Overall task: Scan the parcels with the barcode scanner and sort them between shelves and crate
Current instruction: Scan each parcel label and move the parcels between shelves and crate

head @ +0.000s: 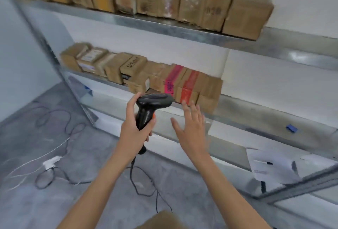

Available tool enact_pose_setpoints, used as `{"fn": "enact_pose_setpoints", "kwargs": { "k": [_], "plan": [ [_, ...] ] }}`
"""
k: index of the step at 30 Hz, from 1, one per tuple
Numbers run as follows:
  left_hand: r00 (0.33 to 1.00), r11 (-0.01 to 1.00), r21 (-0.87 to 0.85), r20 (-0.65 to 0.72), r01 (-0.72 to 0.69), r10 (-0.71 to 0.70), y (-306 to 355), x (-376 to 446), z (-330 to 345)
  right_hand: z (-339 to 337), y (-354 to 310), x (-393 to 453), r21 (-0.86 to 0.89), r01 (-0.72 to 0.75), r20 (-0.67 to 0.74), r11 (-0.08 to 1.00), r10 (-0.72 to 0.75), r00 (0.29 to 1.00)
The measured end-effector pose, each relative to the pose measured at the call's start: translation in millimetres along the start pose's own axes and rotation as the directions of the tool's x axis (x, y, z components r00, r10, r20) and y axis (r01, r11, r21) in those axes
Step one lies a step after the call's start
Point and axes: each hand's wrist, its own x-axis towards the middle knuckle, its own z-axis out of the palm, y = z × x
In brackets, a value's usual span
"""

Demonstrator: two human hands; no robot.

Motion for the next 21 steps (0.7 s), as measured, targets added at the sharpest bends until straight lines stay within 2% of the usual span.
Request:
{"fn": "enact_pose_setpoints", "kwargs": {
  "k": [6,9,14,21],
  "plan": [
    [0.95,0.996,0.061,-0.309,0.061,-0.039,-30,1,-107,85,-94,42,0.093,0.171,0.198,0.981,-0.187,0.962],
    [0.912,0.99,0.096,-0.406,0.104,-0.056,-50,14,-155,130,-136,63,0.133,0.217,0.261,0.967,-0.245,0.934],
    [0.864,0.982,0.11,-0.497,0.156,-0.082,-74,58,-220,189,-189,110,0.173,0.242,0.35,0.955,-0.289,0.891],
    [0.851,0.986,0.086,-0.52,0.14,-0.076,-95,112,-291,247,-247,167,0.157,0.292,0.373,0.944,-0.33,0.867]
  ]
}}
